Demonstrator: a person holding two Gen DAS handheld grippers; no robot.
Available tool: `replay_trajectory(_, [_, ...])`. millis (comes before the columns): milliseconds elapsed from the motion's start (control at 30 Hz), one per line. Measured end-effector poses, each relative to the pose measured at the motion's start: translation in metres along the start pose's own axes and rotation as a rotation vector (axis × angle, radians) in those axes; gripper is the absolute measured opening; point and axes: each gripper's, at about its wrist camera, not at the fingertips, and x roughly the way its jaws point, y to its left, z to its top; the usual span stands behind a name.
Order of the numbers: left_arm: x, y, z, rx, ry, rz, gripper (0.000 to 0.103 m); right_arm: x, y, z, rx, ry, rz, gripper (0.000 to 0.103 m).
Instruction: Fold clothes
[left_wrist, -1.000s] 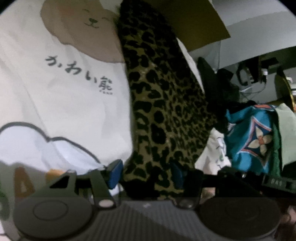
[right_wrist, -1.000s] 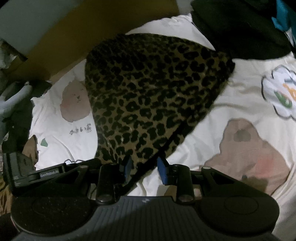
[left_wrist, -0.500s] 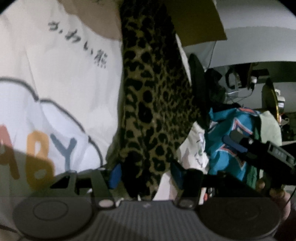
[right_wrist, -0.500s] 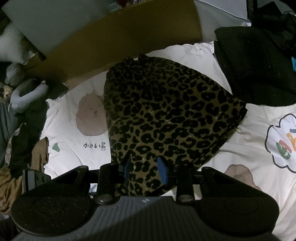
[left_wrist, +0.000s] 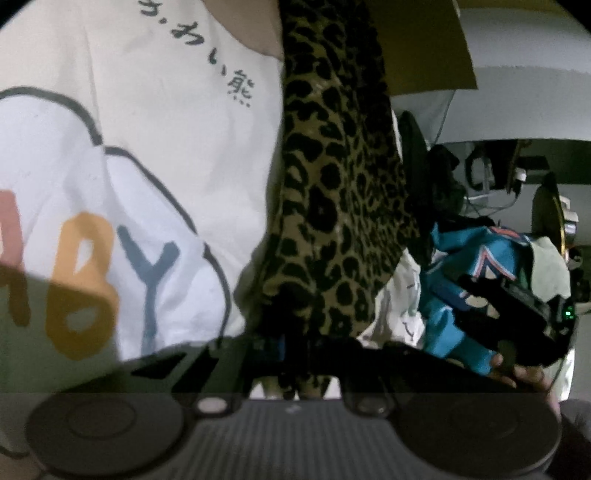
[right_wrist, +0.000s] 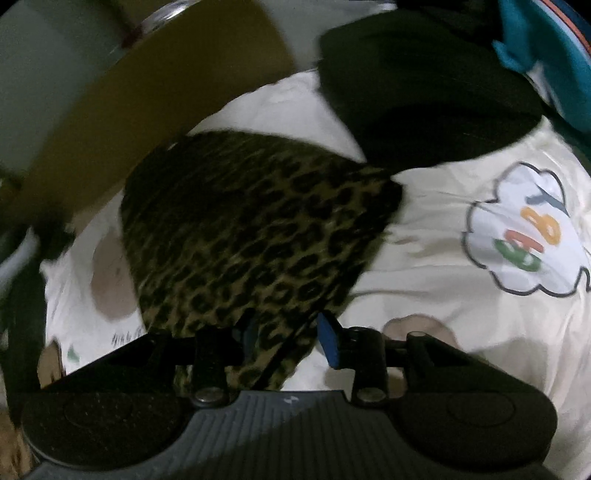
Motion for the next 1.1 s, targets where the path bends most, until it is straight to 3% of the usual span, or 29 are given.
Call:
replay_trajectory(333, [0.001, -0.011, 0.005, 0.009, 0.024, 0.063, 0.009, 0.043, -0.06, 0.036, 0.2, -0.077, -0.03, 0.045])
replay_trajectory(533, [0.005, -0.011, 0.007, -0.01, 0.035, 0.081, 0.01, 0.054, -0.084, 0.048, 0.272, -0.138, 0.029, 0.045])
replay_trajectory(1100, [0.013, -0.015, 0.008, -0.043, 0.032, 0.113, 0.015, 0.085, -0.088, 0.062, 0.293, -0.118, 0.084, 0.053])
